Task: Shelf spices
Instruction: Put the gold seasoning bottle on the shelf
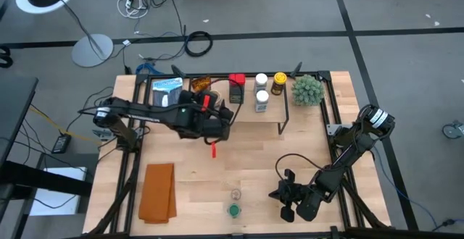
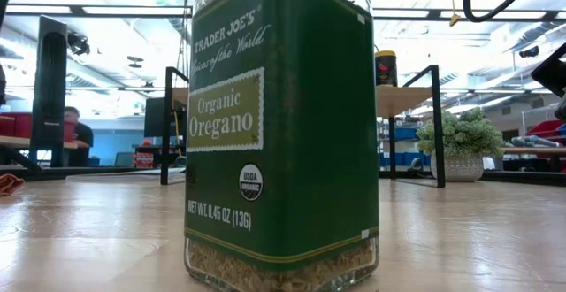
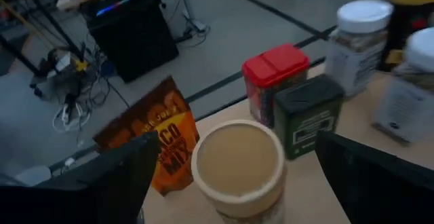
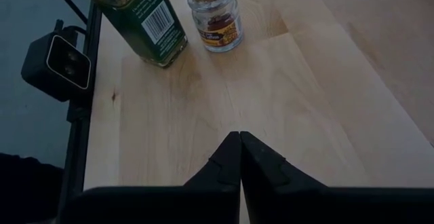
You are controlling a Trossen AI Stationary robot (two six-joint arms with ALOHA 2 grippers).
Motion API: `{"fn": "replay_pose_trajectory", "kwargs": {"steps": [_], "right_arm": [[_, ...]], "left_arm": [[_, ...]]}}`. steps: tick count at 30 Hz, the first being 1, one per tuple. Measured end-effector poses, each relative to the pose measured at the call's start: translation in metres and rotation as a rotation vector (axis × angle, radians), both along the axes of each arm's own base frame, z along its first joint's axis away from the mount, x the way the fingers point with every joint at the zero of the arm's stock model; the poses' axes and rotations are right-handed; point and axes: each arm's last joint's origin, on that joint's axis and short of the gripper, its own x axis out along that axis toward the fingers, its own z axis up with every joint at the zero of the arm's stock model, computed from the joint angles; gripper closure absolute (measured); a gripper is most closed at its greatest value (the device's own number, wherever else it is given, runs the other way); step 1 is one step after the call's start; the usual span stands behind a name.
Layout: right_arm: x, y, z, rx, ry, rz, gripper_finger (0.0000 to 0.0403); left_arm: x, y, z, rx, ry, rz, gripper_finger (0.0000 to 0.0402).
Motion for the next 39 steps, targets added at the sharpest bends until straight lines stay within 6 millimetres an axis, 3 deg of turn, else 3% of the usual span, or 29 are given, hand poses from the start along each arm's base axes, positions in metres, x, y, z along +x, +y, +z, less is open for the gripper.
{"fn": "replay_pose_trajectory", "kwargs": {"steps": [5, 10, 15, 20, 29, 39], "right_arm": [[0.000, 0.000, 0.000, 0.002, 0.002, 0.002, 0.0398], [0.000, 0.000, 0.000, 0.003, 0.003, 0.002, 0.0398], [0.000, 0.001, 0.000, 0.008, 0.008, 0.009, 0.0401], [0.000, 0.001, 0.000, 0.008, 0.008, 0.009, 0.0397], [0.001, -0.001, 0.000, -0.011, 0.007, 0.018, 0.0401], [0.004, -0.003, 0.000, -0.034, 0.007, 0.022, 0.0400]], "left_arm": [[-0.009, -0.023, 0.014, 0.005, 0.005, -0.072, 0.0002], [-0.021, -0.063, 0.013, 0.036, -0.046, -0.154, 0.0002], [-0.040, -0.107, -0.012, 0.105, -0.154, -0.220, 0.0002], [-0.051, -0.133, -0.056, 0.097, -0.202, -0.284, 0.0002], [-0.054, -0.135, -0.122, 0.068, -0.307, -0.278, 0.0002], [-0.057, -0.128, -0.147, 0.067, -0.295, -0.273, 0.0002]]}}
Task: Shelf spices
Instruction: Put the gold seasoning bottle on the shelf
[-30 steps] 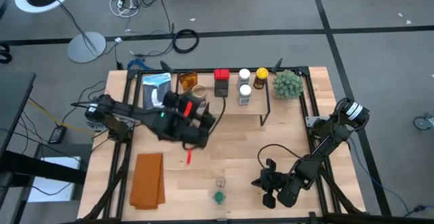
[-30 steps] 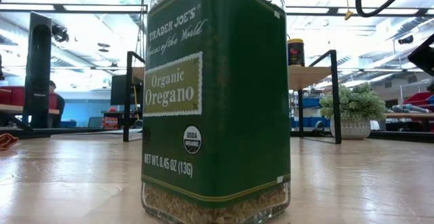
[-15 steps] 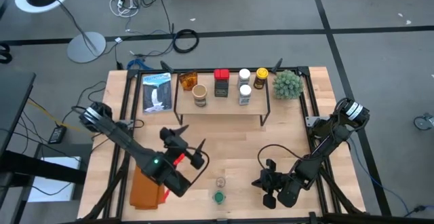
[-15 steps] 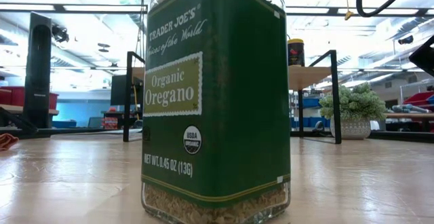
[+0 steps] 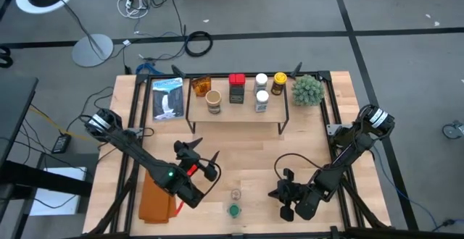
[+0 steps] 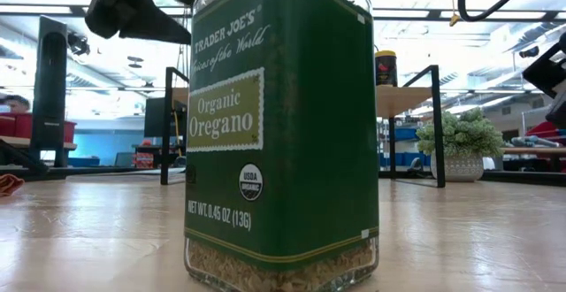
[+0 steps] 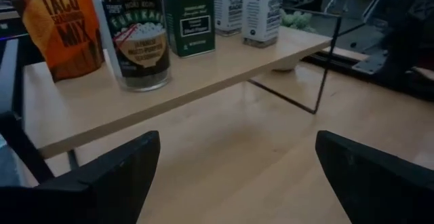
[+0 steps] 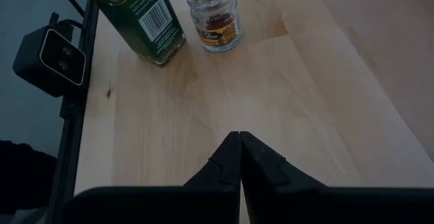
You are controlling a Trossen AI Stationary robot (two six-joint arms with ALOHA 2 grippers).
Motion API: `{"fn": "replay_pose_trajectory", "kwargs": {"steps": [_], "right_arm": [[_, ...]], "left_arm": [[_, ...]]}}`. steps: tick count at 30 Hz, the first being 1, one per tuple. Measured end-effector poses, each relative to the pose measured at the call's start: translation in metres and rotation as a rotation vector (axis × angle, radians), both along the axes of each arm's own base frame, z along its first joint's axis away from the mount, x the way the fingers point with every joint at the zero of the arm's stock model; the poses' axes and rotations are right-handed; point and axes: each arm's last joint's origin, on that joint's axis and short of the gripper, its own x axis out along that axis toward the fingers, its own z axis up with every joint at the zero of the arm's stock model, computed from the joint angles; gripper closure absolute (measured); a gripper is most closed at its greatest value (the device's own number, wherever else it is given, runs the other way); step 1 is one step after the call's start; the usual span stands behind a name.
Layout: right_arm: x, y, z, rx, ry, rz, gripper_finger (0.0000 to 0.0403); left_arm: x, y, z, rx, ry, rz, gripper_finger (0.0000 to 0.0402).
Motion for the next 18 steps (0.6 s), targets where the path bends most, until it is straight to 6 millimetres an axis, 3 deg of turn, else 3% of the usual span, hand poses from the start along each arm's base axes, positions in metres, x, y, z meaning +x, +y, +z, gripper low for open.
{"fn": "replay_pose_trajectory", "kwargs": {"steps": [10, 18], "right_arm": [[0.003, -0.003, 0.000, -0.012, 0.000, -0.004, 0.0397], [0.004, -0.004, 0.000, -0.028, 0.000, 0.003, 0.0401]], "left_arm": [[0.015, 0.030, 0.000, 0.024, 0.018, 0.103, 0.0020], [0.027, 0.060, 0.000, 0.029, 0.016, 0.208, 0.0079]]}}
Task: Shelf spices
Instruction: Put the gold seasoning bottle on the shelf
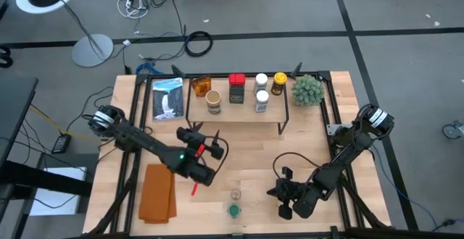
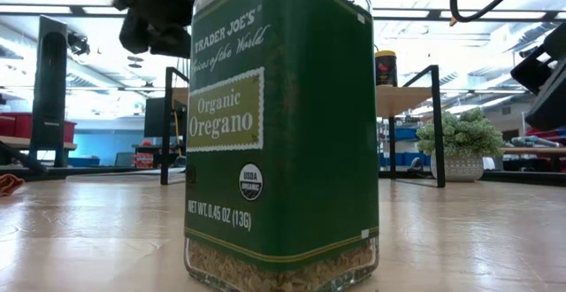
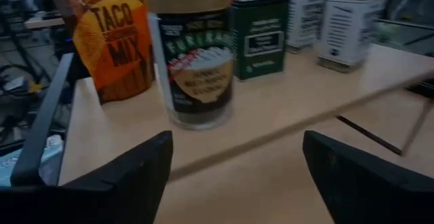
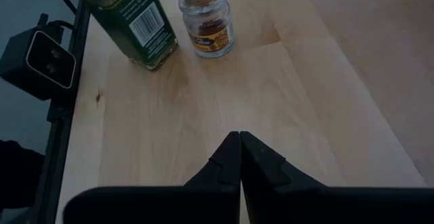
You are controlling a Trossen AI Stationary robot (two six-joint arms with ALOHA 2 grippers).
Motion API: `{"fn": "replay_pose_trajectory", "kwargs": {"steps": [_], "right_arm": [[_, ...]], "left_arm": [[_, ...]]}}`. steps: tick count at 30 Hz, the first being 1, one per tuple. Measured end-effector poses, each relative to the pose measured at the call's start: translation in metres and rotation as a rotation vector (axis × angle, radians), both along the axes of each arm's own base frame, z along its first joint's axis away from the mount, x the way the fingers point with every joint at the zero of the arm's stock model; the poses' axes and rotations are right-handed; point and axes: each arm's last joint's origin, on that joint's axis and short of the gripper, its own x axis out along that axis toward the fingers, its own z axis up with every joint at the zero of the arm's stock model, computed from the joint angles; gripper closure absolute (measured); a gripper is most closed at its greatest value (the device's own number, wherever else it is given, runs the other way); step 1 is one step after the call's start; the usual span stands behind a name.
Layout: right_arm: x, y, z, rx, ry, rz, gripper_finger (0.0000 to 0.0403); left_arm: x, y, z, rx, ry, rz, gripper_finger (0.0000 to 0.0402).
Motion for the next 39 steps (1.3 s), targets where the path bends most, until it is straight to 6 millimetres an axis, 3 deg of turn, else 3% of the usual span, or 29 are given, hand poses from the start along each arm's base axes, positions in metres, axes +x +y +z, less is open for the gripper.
{"fn": "replay_pose_trajectory", "kwargs": {"steps": [7, 13, 39], "right_arm": [[0.000, 0.000, 0.000, -0.006, 0.000, 0.005, 0.0397], [0.000, 0.000, 0.000, -0.014, 0.000, 0.011, 0.0401], [0.000, 0.000, 0.000, -0.021, 0.000, 0.017, 0.0401]], "left_arm": [[0.008, 0.019, 0.001, 0.027, 0.052, 0.049, 0.0134], [0.022, 0.034, 0.004, 0.054, 0.115, 0.062, 0.0157], [0.041, 0.091, 0.010, -0.028, 0.033, 0.186, 0.0161]]}}
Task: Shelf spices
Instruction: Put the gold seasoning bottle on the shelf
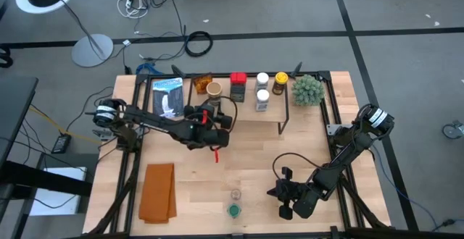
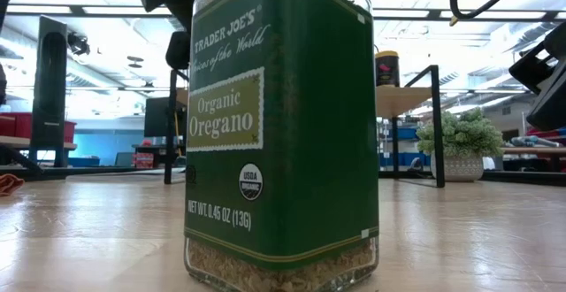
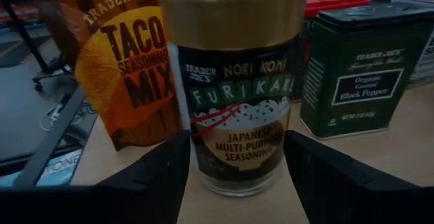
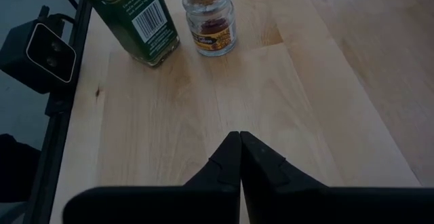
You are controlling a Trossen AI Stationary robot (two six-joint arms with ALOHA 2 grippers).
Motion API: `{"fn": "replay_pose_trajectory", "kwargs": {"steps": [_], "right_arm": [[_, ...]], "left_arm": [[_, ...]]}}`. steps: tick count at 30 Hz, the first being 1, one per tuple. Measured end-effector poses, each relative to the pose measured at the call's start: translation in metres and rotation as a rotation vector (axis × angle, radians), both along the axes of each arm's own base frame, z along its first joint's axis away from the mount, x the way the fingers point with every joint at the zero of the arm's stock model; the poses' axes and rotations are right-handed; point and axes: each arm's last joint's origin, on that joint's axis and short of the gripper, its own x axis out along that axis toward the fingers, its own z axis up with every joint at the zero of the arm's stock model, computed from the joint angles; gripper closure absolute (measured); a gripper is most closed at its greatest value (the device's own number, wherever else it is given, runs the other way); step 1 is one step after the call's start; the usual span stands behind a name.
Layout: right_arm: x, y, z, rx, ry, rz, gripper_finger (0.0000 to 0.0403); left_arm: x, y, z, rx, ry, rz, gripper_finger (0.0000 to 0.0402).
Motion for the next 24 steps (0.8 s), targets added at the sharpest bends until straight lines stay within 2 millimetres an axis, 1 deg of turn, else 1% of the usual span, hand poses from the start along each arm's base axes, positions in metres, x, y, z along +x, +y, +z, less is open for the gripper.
{"fn": "replay_pose_trajectory", "kwargs": {"steps": [5, 13, 19, 24], "right_arm": [[0.000, 0.000, 0.000, 0.000, 0.000, 0.000, 0.0397], [0.000, 0.000, 0.000, 0.000, 0.000, 0.000, 0.0401], [0.000, 0.000, 0.000, -0.004, 0.000, 0.003, 0.0397], [0.000, 0.000, 0.000, 0.002, 0.000, -0.001, 0.0399]], "left_arm": [[0.006, -0.001, 0.004, -0.016, -0.017, -0.039, 0.0161], [0.007, -0.013, 0.005, -0.020, -0.050, -0.073, 0.0161], [0.010, -0.012, 0.008, -0.021, -0.101, -0.069, 0.0161], [0.014, -0.005, 0.015, -0.016, -0.106, -0.053, 0.0161]]}}
